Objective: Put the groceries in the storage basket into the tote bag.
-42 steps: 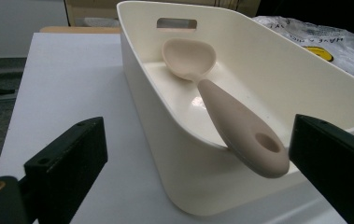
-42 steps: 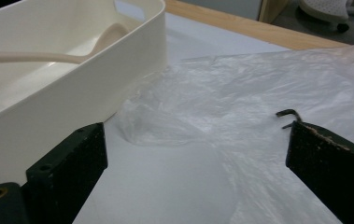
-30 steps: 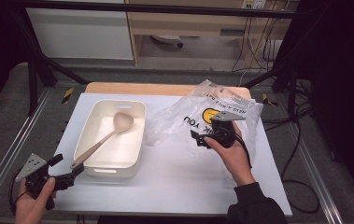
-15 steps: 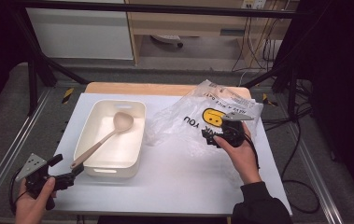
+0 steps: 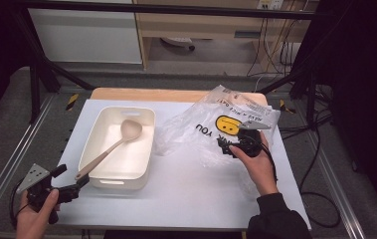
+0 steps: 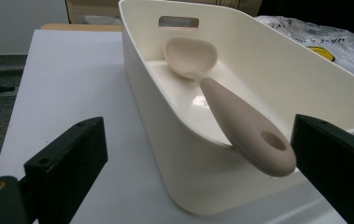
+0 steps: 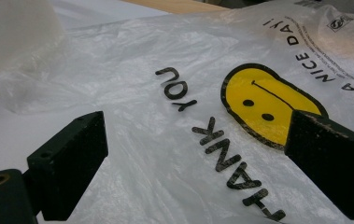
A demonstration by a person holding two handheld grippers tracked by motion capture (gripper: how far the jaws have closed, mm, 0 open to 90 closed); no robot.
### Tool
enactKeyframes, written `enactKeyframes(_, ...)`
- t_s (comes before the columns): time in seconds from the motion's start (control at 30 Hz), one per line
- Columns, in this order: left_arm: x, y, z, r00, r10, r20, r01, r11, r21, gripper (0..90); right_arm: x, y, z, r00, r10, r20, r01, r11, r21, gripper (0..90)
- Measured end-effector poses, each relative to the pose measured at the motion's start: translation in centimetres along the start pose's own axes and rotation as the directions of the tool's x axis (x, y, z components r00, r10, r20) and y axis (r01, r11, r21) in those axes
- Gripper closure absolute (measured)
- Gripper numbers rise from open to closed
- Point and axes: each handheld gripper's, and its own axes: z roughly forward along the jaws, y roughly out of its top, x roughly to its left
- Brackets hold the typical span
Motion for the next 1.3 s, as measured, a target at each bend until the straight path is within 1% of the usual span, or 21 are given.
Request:
enactKeyframes(0.13,0.0,0.0,0.0,1.0000,0.000,0.000,0.000,1.0000,0.000,4.3,-0.5,-0.2,0.2,0.9999,0.003,0.011,-0.003,1.000,0.015,6.2)
enactKeyframes(0.2,0.0,0.0,0.0,1.0000,-0.002,0.001,0.002,1.0000,-0.003,4.3,-0.8,-0.4,0.2,0.9999,0.007,0.014,-0.007,1.000,0.014,6.2)
enactKeyframes(0.33,0.0,0.0,0.0,1.0000,0.000,0.001,0.000,1.0000,-0.001,4.3,-1.1,-0.5,0.3,0.9998,0.019,0.008,-0.020,1.000,0.017,7.9)
enactKeyframes(0.4,0.0,0.0,0.0,1.0000,-0.001,-0.002,0.001,1.0000,-0.003,4.3,-1.1,-0.7,0.5,0.9999,0.010,-0.002,-0.010,0.999,0.033,8.5)
enactKeyframes(0.47,0.0,0.0,0.0,1.0000,-0.001,-0.003,0.001,1.0000,-0.004,4.3,-1.0,-0.7,0.7,1.0000,0.002,-0.004,-0.001,0.999,0.036,8.5)
enactKeyframes(0.6,0.0,0.0,0.1,1.0000,0.002,0.001,-0.002,1.0000,-0.001,4.3,-0.9,-0.9,1.0,0.9999,-0.001,-0.013,0.002,0.999,0.053,8.5)
enactKeyframes(0.7,0.0,0.0,0.1,1.0000,0.001,0.001,-0.001,1.0000,-0.002,4.3,-0.7,-1.2,1.4,0.9998,-0.006,-0.020,0.008,0.998,0.069,8.4)
enactKeyframes(0.93,0.0,-0.1,0.1,1.0000,-0.001,-0.001,0.001,1.0000,0.001,4.3,-0.3,-1.5,2.3,0.9991,-0.018,-0.039,0.021,0.996,0.084,8.1)
enactKeyframes(1.03,0.0,0.0,0.1,1.0000,0.002,0.000,-0.002,1.0000,0.000,4.3,0.0,-1.8,3.3,0.9981,-0.029,-0.054,0.035,0.993,0.110,7.8)
enactKeyframes(1.17,0.0,-0.1,0.1,1.0000,0.003,-0.005,-0.003,1.0000,0.001,4.3,0.6,-1.9,3.9,0.9974,-0.045,-0.056,0.051,0.991,0.122,7.6)
enactKeyframes(1.2,0.0,-0.1,0.1,1.0000,0.003,-0.005,-0.003,1.0000,0.002,4.3,0.7,-1.9,4.1,0.9973,-0.053,-0.051,0.060,0.989,0.132,7.6)
enactKeyframes(1.3,0.0,-0.1,0.0,1.0000,0.000,-0.002,0.000,1.0000,0.001,4.3,1.1,-2.1,4.6,0.9959,-0.071,-0.055,0.079,0.985,0.152,7.9)
